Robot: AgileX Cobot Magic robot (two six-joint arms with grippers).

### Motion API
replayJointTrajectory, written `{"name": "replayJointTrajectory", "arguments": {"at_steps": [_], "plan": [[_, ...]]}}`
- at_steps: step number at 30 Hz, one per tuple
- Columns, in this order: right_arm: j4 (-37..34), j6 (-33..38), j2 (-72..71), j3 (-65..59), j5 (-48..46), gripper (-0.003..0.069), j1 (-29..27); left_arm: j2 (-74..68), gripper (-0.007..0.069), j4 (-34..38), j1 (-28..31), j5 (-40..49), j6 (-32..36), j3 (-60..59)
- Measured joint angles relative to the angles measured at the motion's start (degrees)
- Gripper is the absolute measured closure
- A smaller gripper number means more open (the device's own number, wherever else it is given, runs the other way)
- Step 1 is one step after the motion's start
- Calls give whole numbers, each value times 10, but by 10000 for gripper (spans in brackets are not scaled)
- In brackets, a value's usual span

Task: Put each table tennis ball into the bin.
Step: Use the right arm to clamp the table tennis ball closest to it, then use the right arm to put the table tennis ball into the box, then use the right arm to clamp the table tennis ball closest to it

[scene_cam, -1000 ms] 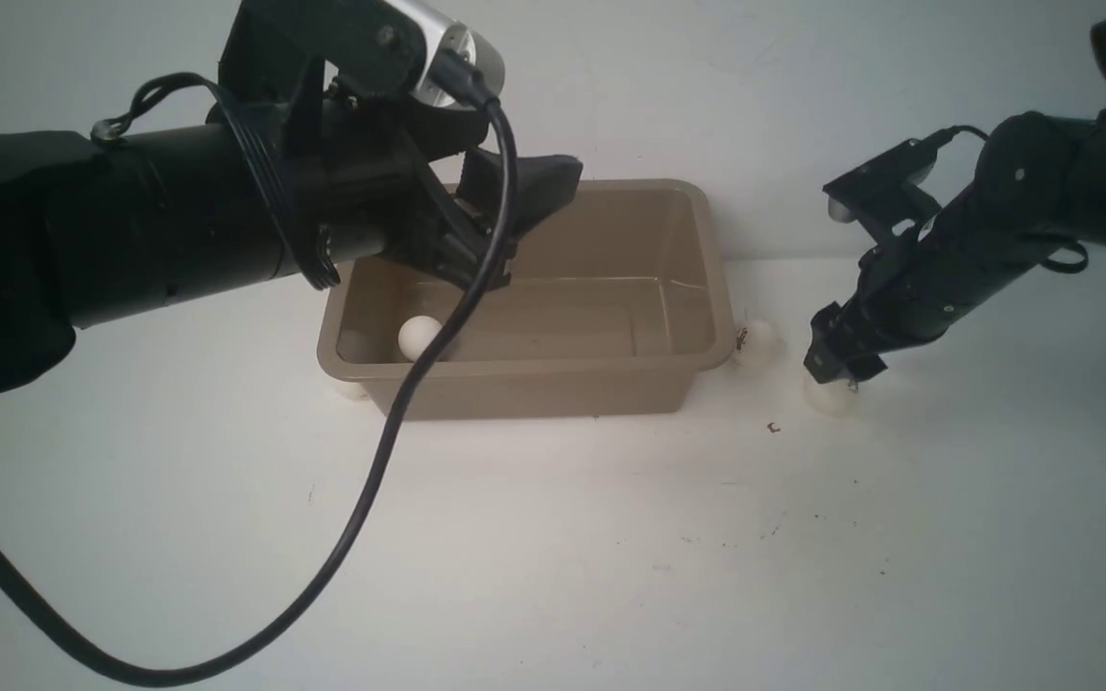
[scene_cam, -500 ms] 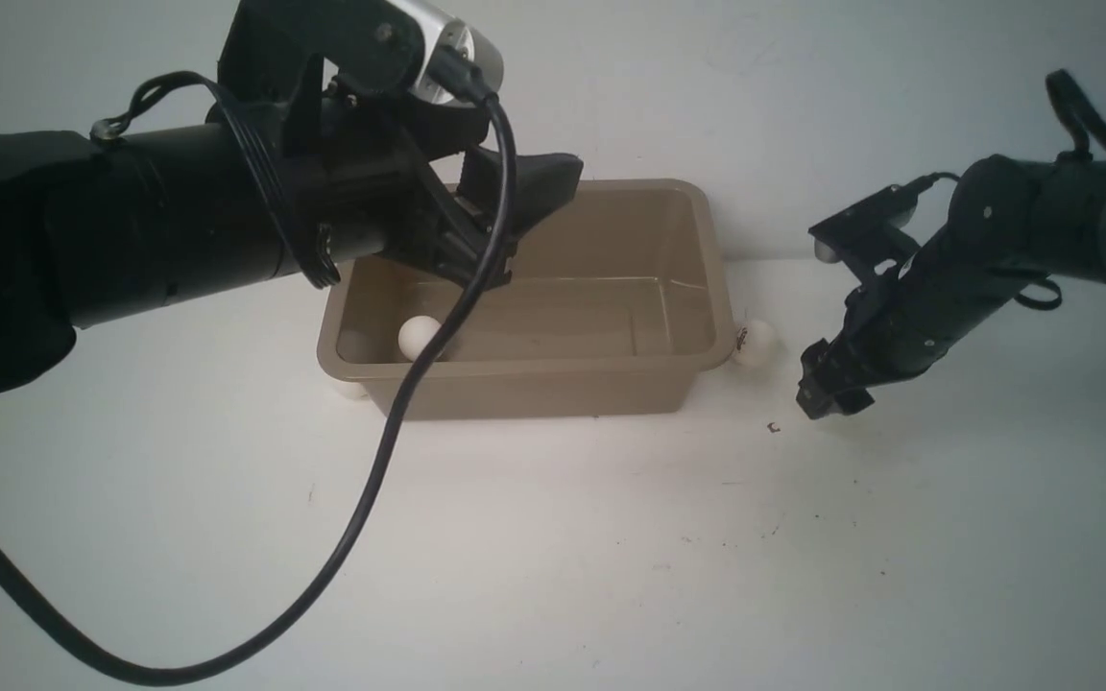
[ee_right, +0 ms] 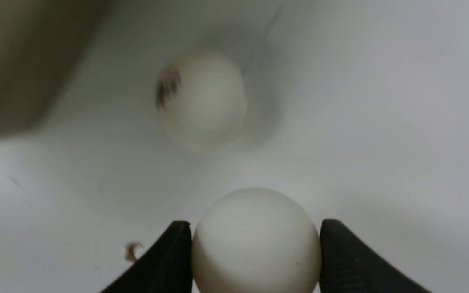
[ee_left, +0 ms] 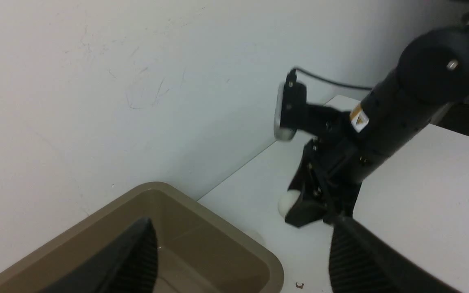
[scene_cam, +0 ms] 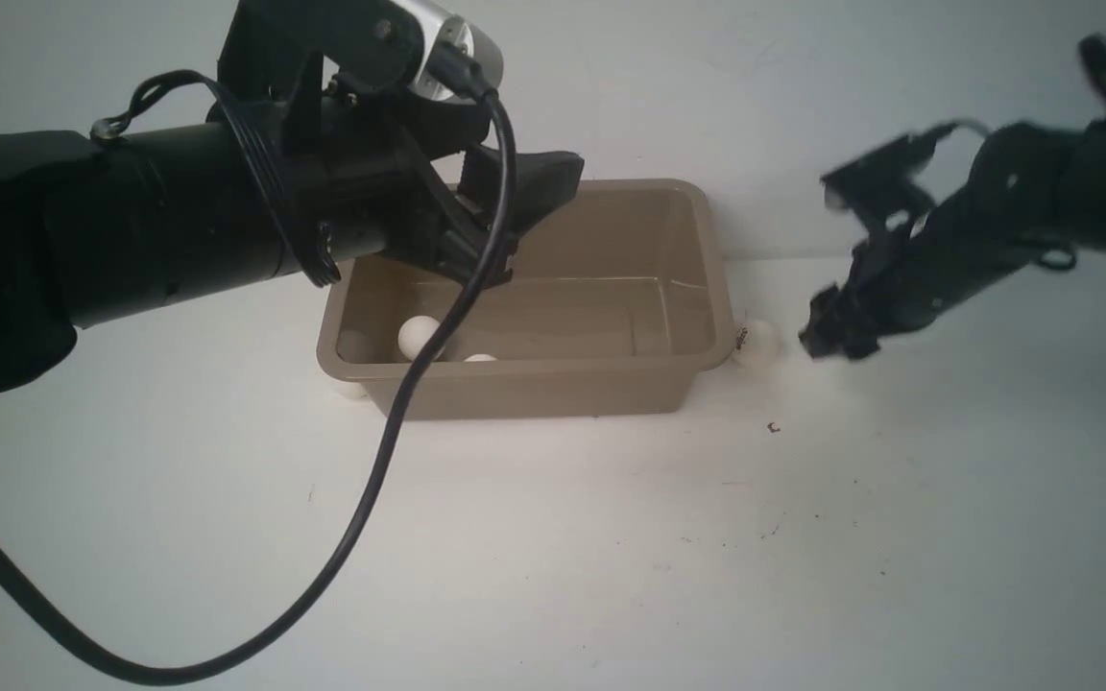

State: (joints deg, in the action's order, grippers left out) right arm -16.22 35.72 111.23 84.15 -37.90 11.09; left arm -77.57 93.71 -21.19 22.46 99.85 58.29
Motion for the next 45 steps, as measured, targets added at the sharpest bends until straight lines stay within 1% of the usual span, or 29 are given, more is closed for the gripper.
{"name": "replayJointTrajectory", "arguments": {"at_steps": [1,2,3,5,6,7,10,12,14,15,18,19,20,21,22,25,27,31,32,36,40,41,44,45], "plan": [[0,4,0,0,0,300,1,0,111,0,0,0,0,0],[-32,39,-31,0,12,300,12,0,111,0,0,0,0,0],[-47,61,-47,0,20,300,18,0,111,0,0,0,0,0],[-122,135,-81,3,36,300,45,0,111,2,0,0,0,0],[-129,141,-83,3,37,300,47,0,111,2,0,0,0,0],[-186,183,-87,4,38,300,64,0,111,4,0,0,0,0],[-289,255,-64,5,41,300,81,0,111,9,0,0,0,0],[-355,295,-32,5,55,300,82,0,111,12,0,0,0,0],[-396,330,-9,4,68,300,81,0,111,14,0,0,0,0],[-432,360,12,4,73,300,81,0,111,14,0,0,0,0],[-486,408,44,3,58,300,80,0,111,15,0,0,0,0],[-500,428,53,3,50,300,80,0,111,15,0,0,0,0],[-502,432,53,3,50,300,80,0,111,15,0,0,0,0],[-521,464,66,3,35,300,80,0,111,15,0,0,0,0],[-526,467,67,3,34,300,80,0,111,15,0,0,0,0],[-574,511,72,2,32,299,80,0,111,15,0,1,0,0],[-596,522,70,2,37,276,80,0,111,15,0,1,0,0],[-605,528,48,2,44,153,80,0,111,15,0,2,0,0],[-603,528,43,2,45,139,79,0,111,15,0,3,0,0],[-591,527,8,2,48,121,66,0,111,15,0,3,0,0],[-528,487,-53,2,49,127,4,0,111,15,0,5,0,0],[-501,465,-64,2,40,132,-18,0,111,15,0,6,0,0],[-447,423,-76,2,13,142,-57,0,111,15,0,7,0,0],[-423,405,-76,2,-11,147,-76,0,111,15,0,7,0,0]]}}
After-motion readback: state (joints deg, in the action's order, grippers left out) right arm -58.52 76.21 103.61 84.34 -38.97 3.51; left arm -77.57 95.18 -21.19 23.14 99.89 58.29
